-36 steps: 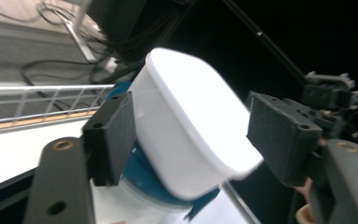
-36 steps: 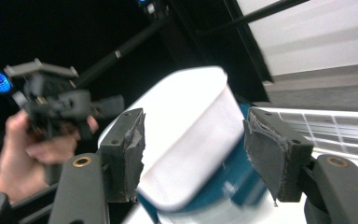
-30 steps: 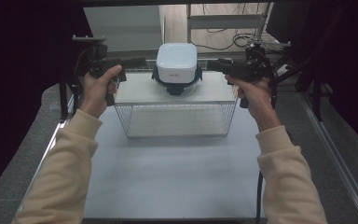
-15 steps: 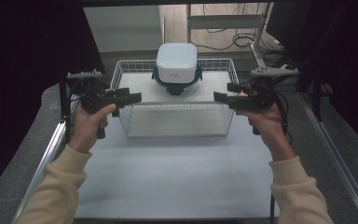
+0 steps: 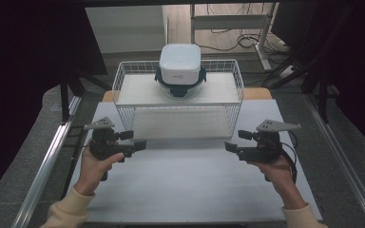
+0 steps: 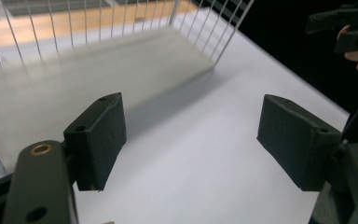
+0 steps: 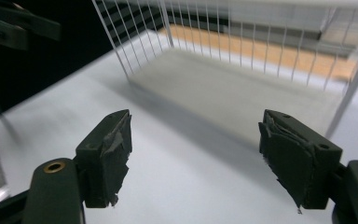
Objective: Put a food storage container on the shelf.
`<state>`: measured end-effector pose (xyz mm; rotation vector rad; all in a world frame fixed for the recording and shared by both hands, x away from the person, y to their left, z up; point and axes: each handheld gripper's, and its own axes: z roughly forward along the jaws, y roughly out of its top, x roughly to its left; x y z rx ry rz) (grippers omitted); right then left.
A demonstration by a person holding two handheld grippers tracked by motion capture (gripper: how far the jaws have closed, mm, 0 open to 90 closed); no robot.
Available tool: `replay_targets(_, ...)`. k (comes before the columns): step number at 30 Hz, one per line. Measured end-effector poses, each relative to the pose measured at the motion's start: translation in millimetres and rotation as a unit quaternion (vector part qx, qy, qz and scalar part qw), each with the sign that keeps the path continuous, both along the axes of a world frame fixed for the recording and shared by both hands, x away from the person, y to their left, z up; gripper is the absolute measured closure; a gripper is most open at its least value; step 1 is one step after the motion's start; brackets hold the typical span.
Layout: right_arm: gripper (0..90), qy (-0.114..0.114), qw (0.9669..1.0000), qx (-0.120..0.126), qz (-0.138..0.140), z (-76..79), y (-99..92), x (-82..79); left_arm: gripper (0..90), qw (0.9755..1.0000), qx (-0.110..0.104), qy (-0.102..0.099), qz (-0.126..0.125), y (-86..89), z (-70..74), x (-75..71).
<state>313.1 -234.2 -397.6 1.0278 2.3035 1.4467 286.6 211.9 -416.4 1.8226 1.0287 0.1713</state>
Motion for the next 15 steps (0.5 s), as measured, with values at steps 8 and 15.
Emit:
replay_targets(8,25.0,0.034,0.9987,-0.038,-0.007,-42.4,5.6,-5.6,22.4,0.9996,0.023,0.018,0.0,-5.2,-38.0,-10.3)
replay_targets(15,24.8,0.025,0.9984,-0.051,-0.007,-50.0,13.7,-5.7,21.6,0.9993,0.028,0.019,0.014,-1.9,-44.4,-8.9)
